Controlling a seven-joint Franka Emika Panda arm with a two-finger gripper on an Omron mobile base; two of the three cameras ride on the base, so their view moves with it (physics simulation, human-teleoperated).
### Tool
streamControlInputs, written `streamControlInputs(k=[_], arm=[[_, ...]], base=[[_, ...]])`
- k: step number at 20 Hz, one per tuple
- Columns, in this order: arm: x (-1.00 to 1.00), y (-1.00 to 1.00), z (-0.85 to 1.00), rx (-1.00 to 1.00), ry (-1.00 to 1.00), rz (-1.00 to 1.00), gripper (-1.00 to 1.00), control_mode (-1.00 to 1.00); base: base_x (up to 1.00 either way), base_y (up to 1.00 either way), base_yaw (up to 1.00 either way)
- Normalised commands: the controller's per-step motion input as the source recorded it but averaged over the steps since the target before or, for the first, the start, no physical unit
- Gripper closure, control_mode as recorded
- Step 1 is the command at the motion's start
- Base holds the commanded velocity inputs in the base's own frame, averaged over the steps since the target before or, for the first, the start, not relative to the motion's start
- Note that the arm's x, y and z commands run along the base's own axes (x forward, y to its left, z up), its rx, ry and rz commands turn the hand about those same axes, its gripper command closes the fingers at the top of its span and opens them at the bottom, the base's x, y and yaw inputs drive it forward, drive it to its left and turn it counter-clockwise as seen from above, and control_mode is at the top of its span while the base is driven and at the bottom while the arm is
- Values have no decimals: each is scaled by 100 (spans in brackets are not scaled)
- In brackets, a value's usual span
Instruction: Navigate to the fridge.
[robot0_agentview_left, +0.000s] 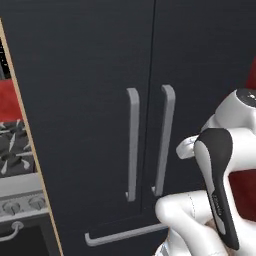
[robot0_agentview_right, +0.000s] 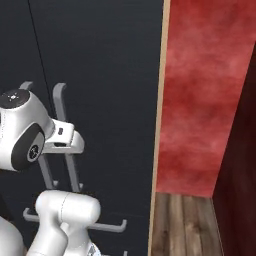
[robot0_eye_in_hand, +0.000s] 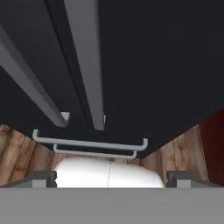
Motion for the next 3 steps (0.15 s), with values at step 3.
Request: streamControlInputs(k=[3], arm=[[0,0,0,0,0,0,-100,100]], base=[[73,11,-12]])
